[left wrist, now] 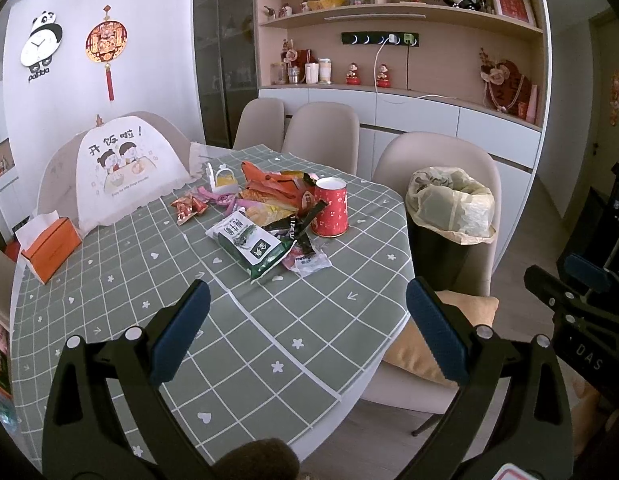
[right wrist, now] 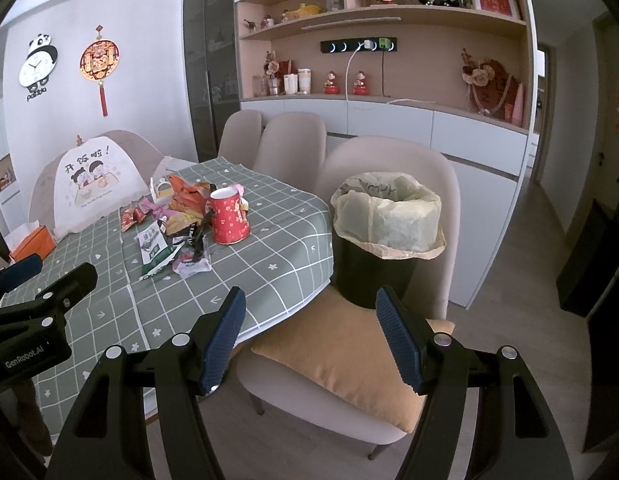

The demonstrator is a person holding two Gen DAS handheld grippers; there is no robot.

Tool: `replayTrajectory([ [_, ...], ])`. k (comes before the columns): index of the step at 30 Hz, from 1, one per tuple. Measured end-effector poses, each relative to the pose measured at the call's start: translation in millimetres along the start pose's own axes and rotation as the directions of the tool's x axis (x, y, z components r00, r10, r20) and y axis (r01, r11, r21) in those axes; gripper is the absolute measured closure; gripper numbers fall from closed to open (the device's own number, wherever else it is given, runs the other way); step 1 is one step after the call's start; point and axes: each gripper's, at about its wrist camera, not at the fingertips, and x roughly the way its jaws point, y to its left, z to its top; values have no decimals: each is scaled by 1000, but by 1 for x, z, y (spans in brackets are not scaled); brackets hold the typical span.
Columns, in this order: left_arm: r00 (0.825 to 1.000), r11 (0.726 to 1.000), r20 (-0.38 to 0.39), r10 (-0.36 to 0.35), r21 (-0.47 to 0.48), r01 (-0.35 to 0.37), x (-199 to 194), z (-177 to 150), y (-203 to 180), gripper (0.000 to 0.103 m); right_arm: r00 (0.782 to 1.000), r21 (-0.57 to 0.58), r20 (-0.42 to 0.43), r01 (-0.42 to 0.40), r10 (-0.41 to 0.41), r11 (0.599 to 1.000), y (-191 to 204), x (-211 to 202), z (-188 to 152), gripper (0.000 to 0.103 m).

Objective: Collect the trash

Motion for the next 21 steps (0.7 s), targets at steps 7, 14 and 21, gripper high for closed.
replayTrajectory([
  [7,1000,1000,-1,-1,-2,1,0,0,1,9,1000,1,-1,0,0,1000,0,0,0,38],
  [14,1000,1000,-7,-3,-6,3,0,-4,-4,9,1000,3,-1,1,-1,1000,0,-1,1,38],
  [21,1000,1000,-12,-6,-10,6,4,-6,-3,9,1000,3,-1,1,-1,1000,-1,-1,0,38],
])
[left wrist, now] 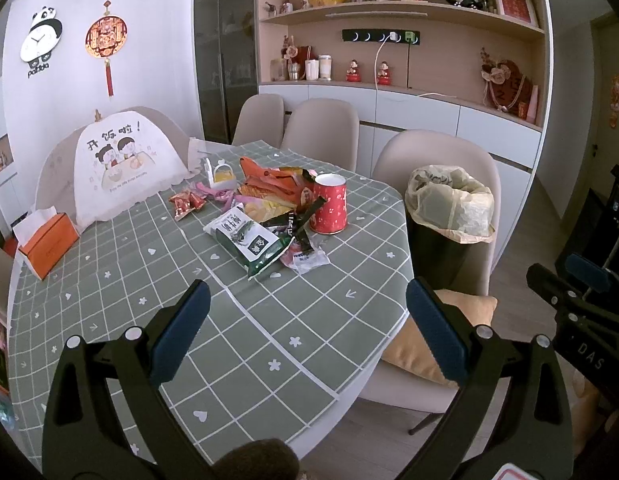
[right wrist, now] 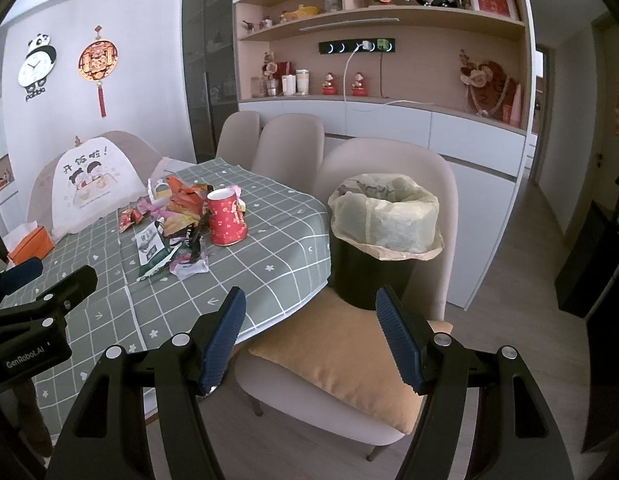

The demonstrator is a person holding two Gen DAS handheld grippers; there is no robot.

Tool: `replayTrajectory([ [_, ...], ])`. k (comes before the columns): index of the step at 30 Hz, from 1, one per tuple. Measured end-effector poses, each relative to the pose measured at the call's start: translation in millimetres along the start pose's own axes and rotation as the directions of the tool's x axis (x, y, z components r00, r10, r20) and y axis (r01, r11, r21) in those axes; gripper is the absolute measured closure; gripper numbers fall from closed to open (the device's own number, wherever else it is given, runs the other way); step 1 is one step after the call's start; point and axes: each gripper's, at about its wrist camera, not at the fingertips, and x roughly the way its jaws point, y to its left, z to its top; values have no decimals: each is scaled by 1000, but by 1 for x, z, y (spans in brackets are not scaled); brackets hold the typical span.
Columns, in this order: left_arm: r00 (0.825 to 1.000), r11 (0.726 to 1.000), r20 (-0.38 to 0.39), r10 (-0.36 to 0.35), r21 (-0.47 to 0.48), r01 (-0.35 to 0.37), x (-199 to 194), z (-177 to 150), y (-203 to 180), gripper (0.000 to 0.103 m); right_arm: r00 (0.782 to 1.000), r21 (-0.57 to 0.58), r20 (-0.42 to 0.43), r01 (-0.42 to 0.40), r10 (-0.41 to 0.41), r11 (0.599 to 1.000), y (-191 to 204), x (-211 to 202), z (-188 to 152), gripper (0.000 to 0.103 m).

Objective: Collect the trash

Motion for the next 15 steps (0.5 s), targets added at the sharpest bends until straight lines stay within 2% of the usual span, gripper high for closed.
replayTrajectory([
  [15,1000,1000,0,-2,-1,2,0,1,1,9,1000,0,0,0,0,1000,0,1,0,38],
])
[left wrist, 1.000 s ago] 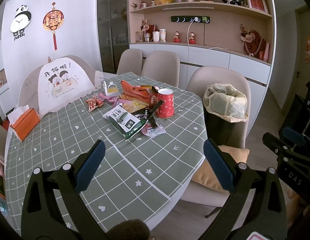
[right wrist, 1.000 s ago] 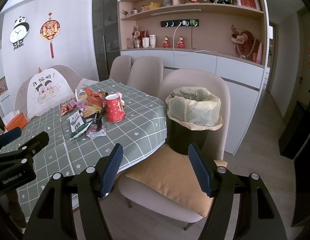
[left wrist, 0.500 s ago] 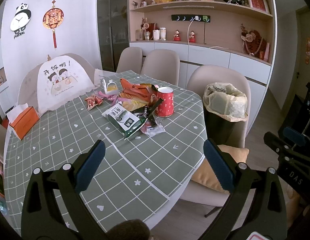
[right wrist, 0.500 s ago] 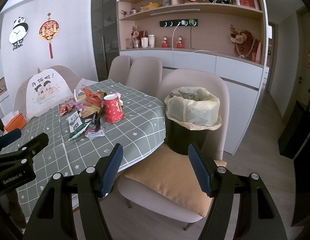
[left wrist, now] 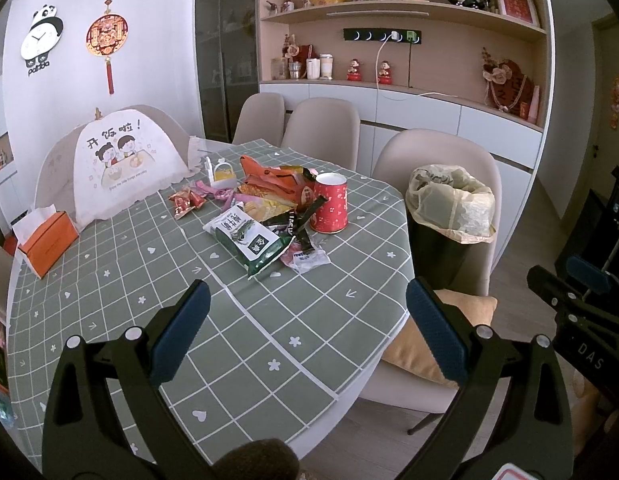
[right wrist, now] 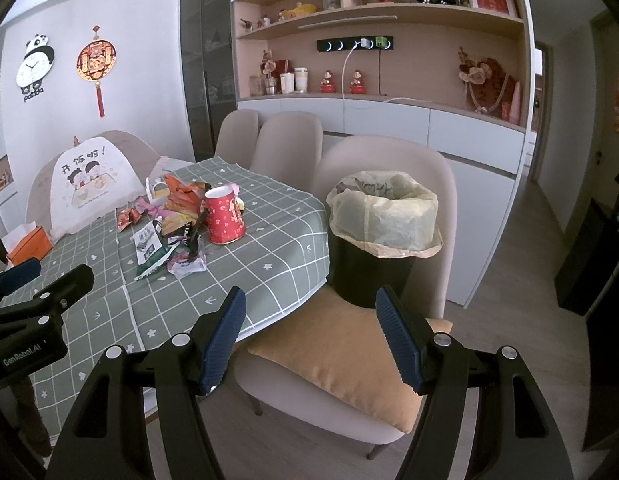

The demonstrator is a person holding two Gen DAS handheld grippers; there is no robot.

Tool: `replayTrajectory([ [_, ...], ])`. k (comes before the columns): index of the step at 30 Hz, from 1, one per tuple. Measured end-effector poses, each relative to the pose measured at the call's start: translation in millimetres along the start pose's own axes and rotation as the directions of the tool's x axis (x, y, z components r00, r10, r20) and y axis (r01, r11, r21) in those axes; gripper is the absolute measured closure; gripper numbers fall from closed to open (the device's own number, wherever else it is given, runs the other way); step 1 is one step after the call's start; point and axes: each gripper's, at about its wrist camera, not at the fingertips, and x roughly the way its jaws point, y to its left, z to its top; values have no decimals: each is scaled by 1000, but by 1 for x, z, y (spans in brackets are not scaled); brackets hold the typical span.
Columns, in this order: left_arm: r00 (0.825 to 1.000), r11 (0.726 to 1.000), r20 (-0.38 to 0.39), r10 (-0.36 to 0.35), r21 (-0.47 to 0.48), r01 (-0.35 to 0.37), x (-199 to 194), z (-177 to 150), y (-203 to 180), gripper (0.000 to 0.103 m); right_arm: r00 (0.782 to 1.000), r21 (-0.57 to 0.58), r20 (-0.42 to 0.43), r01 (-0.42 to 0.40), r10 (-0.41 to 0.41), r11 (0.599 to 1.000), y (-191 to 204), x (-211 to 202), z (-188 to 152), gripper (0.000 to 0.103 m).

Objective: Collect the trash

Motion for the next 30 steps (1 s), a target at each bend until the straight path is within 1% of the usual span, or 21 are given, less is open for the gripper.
replayTrajectory([
  [8,1000,1000,-2,-2,-1,2,1,1,0,9,1000,1,-1,1,-1,1000,2,1,0,38],
  [13,1000,1000,-4,-5,-4,5,3,0,0,9,1000,5,-4,6,-6,1000,-7,2,-1,38],
  [19,1000,1000,-20,-16,-17,15,12,0,3,9,1000,6,-17,20,-20,1000,-5,12,-1,38],
  [24,999,999,-42,-29,-33,27,32,6,18,9,999,3,-36,37,-37,999,4,24,3,38],
  [27,994,997,-83,-66,-45,63,53,10,31,9,997,-3,-57,46,-46,999,10,36,4,38],
  [30,985,992,-132,-107,-76,98,81,15,48,9,995,-10,-80,61,-62,998,16,52,7,38],
])
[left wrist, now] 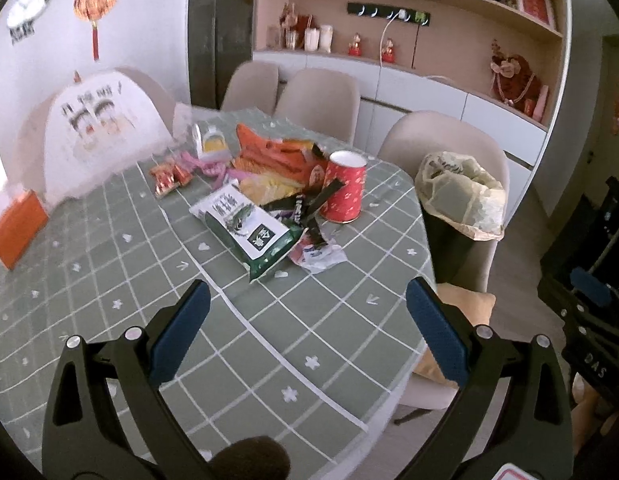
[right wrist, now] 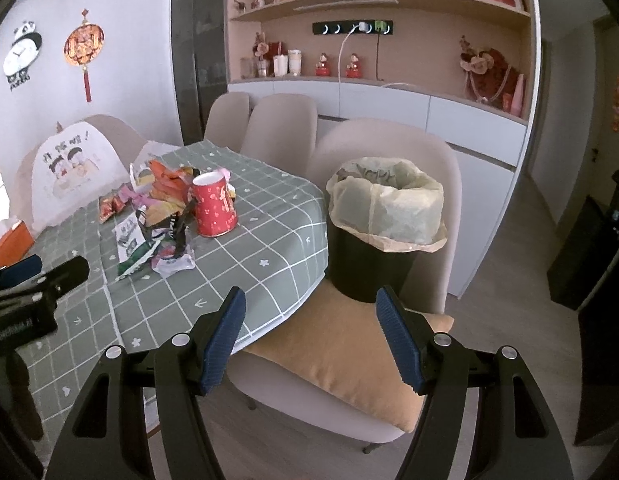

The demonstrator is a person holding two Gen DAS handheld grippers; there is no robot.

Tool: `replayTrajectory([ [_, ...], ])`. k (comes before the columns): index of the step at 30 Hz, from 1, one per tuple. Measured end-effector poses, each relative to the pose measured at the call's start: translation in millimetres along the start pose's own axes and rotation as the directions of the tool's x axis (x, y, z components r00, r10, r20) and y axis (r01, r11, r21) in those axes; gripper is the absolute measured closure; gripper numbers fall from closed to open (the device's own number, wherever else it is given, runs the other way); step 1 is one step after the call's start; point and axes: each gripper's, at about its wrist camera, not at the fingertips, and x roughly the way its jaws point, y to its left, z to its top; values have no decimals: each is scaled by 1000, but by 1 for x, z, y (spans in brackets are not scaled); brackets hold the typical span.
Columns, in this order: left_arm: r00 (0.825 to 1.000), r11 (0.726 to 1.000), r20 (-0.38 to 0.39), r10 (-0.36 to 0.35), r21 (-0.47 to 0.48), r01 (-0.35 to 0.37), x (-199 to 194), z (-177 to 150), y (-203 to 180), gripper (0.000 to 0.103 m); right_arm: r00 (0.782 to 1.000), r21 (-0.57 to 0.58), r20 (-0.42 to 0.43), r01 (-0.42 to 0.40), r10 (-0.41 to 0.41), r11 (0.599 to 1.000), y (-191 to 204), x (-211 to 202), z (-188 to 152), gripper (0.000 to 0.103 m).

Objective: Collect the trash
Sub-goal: 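Grasp the white-green milk carton with the left gripper while the right grasps the red cup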

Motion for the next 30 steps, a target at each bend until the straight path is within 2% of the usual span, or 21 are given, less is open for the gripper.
replayTrajectory([
  [6,992,997,-102,-74,-40,70,55,21,38,9,999,-1,-54,7,-7,1000,14,35,15,38],
  [9,988,994,-120,-98,-67,91,73,32,54,9,997,-27,-74,-16,14,1000,24,55,26,38],
  [15,985,991,-137,-104,-97,91,101,51,73,9,989,-79,-92,-120,113,990,54,103,64,38],
  [19,981,990,-175,-79,-130,56,117,57,83,9,978,-127,-78,-204,196,971,76,139,91,38],
  [24,975,980,-219,-41,-199,-4,134,60,90,9,945,-159,-110,-322,308,933,100,194,117,38],
  [25,974,978,-225,-39,-209,-9,138,61,90,9,931,-156,-117,-362,346,919,104,204,121,38],
  [28,966,967,-259,-13,-248,-54,148,63,94,9,918,-185,-151,-392,368,901,116,229,128,39],
  [30,961,954,-275,-15,-293,-69,153,63,99,9,896,-188,-183,-435,404,880,117,239,132,53],
])
